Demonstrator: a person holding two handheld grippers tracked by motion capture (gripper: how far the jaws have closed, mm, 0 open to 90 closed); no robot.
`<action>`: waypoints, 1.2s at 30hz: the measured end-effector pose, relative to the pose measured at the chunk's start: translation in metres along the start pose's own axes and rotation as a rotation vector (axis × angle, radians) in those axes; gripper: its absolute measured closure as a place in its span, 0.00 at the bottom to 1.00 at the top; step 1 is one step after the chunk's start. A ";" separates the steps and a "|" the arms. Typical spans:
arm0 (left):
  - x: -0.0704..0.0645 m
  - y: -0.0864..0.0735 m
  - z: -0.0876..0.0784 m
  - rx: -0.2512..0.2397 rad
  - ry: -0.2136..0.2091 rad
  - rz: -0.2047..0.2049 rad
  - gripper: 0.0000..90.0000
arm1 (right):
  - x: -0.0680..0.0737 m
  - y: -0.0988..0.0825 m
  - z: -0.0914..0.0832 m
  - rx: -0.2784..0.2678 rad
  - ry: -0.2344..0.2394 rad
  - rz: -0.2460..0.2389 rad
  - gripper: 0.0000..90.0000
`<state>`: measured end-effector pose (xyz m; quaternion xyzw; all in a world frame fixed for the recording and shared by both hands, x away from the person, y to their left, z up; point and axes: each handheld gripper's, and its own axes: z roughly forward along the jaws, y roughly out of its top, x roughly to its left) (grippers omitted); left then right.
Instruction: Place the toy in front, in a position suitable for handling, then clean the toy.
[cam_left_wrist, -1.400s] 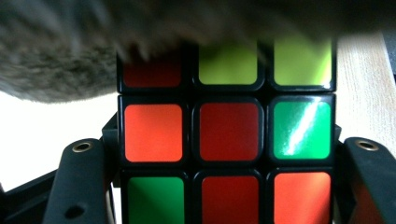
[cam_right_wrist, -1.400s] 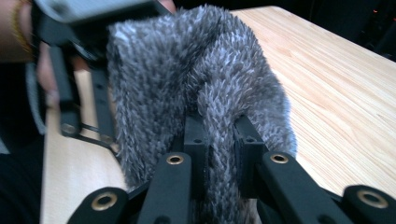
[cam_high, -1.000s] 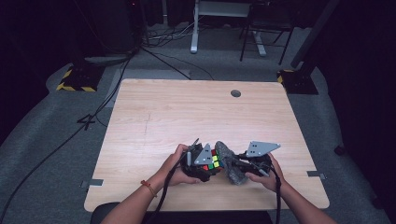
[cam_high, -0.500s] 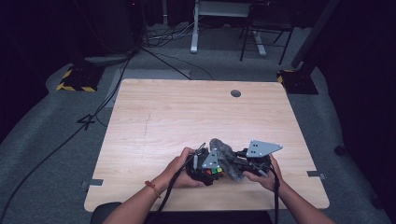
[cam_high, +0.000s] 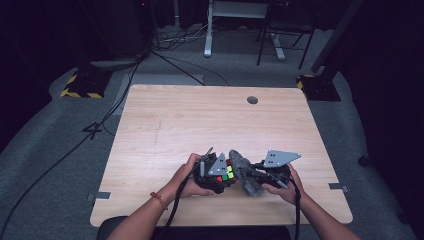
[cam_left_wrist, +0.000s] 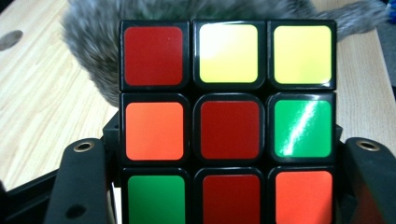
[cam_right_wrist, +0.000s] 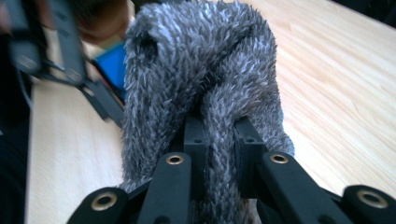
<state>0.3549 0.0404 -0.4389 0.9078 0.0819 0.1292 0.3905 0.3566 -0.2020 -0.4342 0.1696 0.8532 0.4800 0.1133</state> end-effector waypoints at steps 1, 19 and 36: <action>0.000 0.000 0.001 0.006 -0.003 0.004 0.37 | 0.002 0.002 -0.001 -0.009 0.001 -0.006 0.88; -0.004 -0.001 0.005 0.029 0.000 0.016 0.37 | 0.004 0.010 0.002 -0.034 -0.005 -0.012 0.88; -0.004 0.004 0.008 0.020 0.000 0.032 0.37 | 0.002 0.010 0.001 -0.016 -0.072 -0.015 0.88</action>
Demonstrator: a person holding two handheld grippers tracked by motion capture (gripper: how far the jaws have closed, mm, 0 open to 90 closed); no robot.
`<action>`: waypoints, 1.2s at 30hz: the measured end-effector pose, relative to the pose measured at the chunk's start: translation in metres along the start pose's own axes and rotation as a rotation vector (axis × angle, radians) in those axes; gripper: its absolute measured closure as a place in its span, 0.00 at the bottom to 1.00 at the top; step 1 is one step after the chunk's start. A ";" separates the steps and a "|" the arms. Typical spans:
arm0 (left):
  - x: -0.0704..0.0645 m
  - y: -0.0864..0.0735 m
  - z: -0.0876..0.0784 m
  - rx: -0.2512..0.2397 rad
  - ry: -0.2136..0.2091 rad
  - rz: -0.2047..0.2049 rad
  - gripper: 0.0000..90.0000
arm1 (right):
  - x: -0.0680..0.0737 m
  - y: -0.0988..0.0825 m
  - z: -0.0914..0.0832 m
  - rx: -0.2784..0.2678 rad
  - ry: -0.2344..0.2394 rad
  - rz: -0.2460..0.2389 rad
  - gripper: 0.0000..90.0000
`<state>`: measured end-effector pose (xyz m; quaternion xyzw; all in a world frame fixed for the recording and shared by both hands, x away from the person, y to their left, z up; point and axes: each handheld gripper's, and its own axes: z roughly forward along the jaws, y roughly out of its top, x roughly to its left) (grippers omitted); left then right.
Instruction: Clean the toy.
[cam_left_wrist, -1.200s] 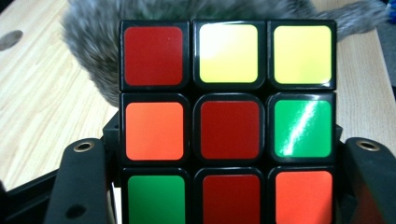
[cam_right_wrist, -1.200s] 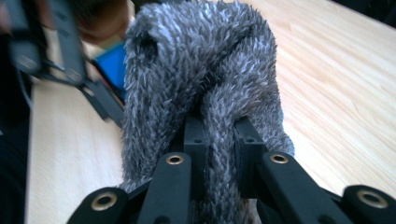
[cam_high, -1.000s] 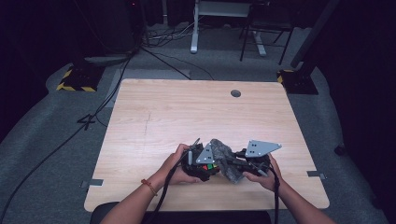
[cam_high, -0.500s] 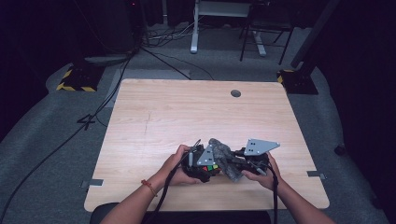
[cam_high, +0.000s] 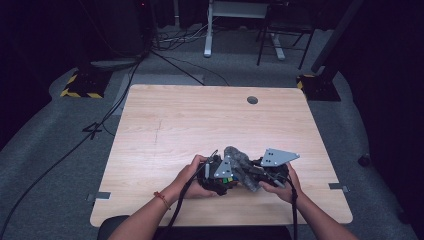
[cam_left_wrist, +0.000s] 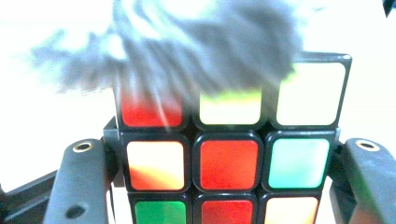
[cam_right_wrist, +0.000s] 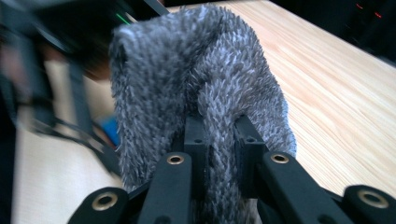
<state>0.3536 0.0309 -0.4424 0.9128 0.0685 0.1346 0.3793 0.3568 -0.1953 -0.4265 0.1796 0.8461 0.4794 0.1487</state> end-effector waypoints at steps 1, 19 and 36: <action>0.000 0.000 -0.003 -0.009 0.005 -0.003 0.37 | -0.005 -0.005 0.000 0.009 -0.005 0.020 0.88; -0.001 0.002 -0.007 -0.048 -0.008 0.010 0.36 | -0.007 -0.015 -0.009 -0.084 0.128 0.136 0.88; 0.002 0.003 -0.005 -0.083 -0.008 -0.022 0.36 | -0.012 -0.023 -0.004 -0.085 0.163 0.220 0.89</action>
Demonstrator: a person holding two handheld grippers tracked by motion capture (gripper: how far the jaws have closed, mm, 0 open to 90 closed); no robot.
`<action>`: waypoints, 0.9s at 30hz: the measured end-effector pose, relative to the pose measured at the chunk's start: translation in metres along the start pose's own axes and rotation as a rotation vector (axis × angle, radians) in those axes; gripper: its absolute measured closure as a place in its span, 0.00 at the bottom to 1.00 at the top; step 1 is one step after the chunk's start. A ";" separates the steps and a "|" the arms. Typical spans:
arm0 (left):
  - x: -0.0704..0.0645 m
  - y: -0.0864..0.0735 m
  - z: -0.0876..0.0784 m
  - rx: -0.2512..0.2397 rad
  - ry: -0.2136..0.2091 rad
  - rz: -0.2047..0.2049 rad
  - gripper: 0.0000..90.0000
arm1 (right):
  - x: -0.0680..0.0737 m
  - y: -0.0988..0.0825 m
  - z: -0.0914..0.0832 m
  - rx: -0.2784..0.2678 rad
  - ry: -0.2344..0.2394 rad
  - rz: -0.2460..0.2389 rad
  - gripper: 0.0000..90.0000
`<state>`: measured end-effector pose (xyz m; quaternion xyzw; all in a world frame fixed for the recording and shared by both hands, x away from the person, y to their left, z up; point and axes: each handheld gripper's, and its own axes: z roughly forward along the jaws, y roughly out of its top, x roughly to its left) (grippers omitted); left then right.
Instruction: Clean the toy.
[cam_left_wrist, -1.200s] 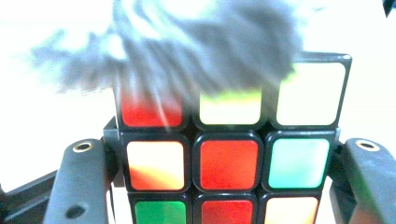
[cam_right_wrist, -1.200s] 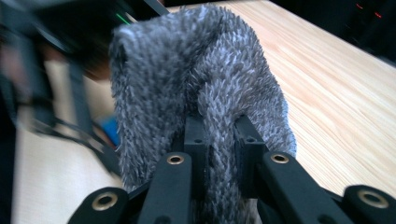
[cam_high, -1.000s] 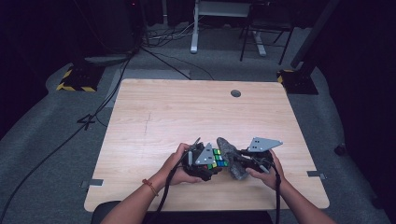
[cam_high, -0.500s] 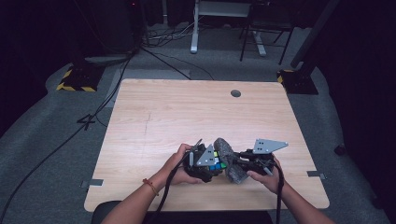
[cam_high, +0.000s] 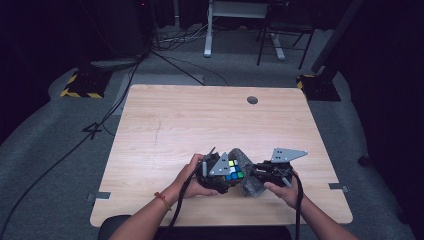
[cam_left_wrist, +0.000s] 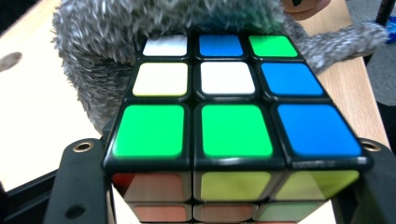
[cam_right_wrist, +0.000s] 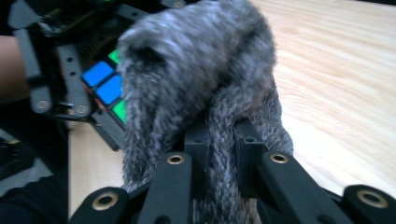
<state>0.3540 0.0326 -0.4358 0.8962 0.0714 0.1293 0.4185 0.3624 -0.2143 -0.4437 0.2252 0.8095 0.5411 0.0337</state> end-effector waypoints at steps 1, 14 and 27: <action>0.001 0.000 0.001 0.012 0.005 -0.004 0.36 | -0.001 -0.001 0.000 -0.011 0.004 -0.005 0.89; 0.005 -0.004 0.009 0.060 -0.045 -0.037 0.37 | -0.001 -0.004 0.000 -0.029 0.021 -0.029 0.89; 0.001 -0.001 0.008 0.083 -0.008 0.007 0.37 | 0.005 -0.001 0.000 -0.003 -0.028 -0.078 0.89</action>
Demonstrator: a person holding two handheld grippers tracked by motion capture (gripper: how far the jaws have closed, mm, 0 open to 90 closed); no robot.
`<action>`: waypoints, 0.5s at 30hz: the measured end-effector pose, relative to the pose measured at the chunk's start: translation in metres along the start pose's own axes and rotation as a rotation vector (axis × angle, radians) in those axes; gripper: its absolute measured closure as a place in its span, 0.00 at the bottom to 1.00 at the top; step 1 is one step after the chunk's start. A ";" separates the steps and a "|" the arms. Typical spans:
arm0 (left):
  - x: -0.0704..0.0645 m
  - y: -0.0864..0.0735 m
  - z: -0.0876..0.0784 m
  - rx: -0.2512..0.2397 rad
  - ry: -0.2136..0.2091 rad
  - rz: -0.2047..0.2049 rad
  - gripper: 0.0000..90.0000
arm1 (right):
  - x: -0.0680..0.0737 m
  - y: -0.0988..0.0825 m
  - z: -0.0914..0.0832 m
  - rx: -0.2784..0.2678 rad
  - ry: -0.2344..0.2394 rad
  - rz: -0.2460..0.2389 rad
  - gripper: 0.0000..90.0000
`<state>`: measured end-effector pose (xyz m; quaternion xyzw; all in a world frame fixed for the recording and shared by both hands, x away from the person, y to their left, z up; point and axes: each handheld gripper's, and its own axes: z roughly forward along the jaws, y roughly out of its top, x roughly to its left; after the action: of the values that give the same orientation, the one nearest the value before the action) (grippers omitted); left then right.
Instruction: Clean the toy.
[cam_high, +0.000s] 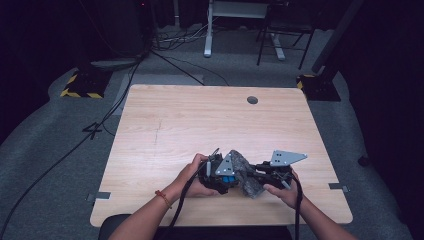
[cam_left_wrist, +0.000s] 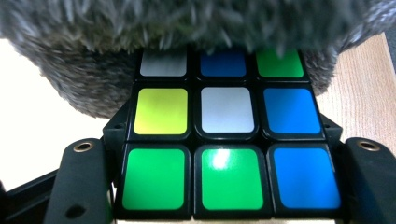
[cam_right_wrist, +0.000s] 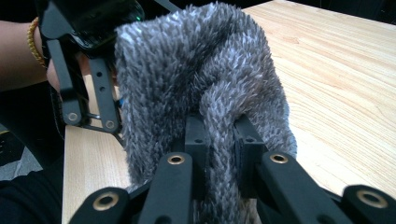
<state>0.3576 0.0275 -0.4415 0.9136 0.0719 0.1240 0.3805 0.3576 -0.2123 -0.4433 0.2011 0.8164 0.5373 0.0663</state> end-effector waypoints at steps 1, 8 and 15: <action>0.000 0.000 -0.002 -0.019 -0.004 -0.006 0.37 | -0.002 -0.002 0.001 0.017 -0.015 0.008 0.89; 0.002 0.003 -0.008 -0.070 -0.001 -0.013 0.37 | -0.008 -0.013 0.007 0.086 -0.011 0.036 0.89; 0.004 0.002 -0.007 -0.053 -0.010 -0.011 0.37 | 0.001 -0.002 0.000 0.013 0.011 0.013 0.89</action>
<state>0.3591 0.0316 -0.4351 0.9033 0.0719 0.1193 0.4057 0.3560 -0.2124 -0.4448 0.2038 0.8190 0.5333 0.0572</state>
